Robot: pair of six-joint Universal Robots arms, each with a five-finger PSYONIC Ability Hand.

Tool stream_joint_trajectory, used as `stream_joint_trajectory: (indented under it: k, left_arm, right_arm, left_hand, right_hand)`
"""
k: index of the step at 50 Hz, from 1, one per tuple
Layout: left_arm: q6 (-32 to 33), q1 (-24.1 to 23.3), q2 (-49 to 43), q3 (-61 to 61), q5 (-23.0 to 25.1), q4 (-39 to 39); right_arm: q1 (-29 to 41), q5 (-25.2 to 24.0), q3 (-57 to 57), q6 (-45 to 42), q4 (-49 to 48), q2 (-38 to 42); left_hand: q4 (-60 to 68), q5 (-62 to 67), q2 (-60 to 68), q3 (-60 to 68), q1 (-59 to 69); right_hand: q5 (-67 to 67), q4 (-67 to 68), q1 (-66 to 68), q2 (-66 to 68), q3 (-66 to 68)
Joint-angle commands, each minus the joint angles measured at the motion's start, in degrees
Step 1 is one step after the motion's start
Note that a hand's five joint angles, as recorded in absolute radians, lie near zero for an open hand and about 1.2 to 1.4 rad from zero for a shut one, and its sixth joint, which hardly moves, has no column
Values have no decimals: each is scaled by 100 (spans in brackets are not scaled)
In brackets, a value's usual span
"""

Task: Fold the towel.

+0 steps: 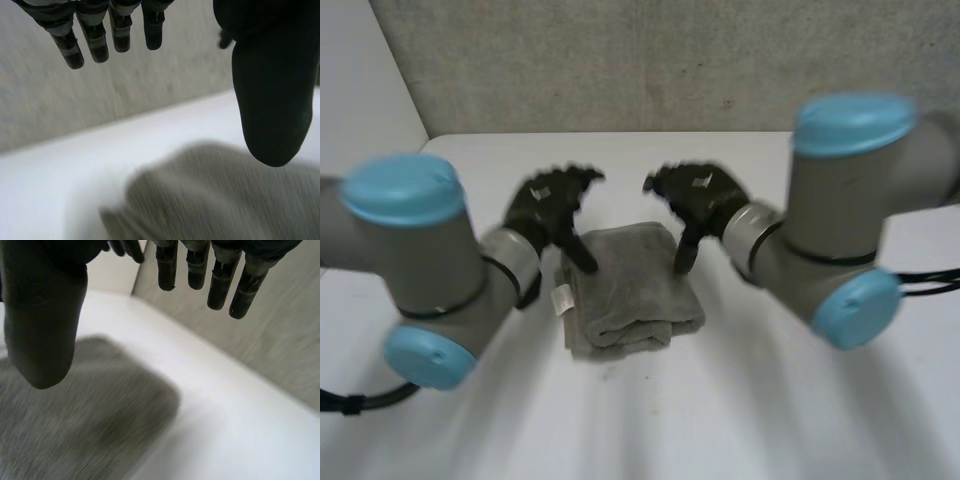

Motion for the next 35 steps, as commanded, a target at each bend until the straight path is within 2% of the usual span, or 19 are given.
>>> stream_joint_trajectory:
  k: [1,2,4,7,9,15,35]
  left_arm:
    - [-9,376,1184,417,-26,-585]
    - [-9,378,1186,418,-26,-587]
    - [-18,596,1449,611,-157,-1015]
    - [8,676,1581,682,-359,-1437]
    - [8,685,1590,700,-395,-1605]
    - [78,650,1599,656,-421,-2019]
    - [70,650,1643,656,-421,-2028]
  right_arm:
    - [-549,407,350,260,27,-1418]
    - [-550,409,351,261,27,-1420]
    - [-822,829,447,340,79,-1709]
    - [-1033,1129,596,313,132,-1912]
    - [-1103,1182,666,305,150,-1974]
    - [-1289,1174,808,313,150,-2045]
    - [-1280,1200,816,287,159,-2159]
  left_hand:
    - [29,-99,21,30,26]
    - [29,-99,21,30,26]
    - [29,-99,21,30,26]
    - [29,-99,21,30,26]
    - [29,-99,21,30,26]
    - [29,-99,21,30,26]
    - [29,-99,21,30,26]
  right_hand:
    - [-342,-455,-320,-369,-356]
    - [-342,-455,-320,-369,-356]
    - [-342,-455,-320,-369,-356]
    - [-342,-455,-320,-369,-356]
    - [-342,-455,-320,-369,-356]
    - [-342,-455,-320,-369,-356]
    - [-342,-455,-320,-369,-356]
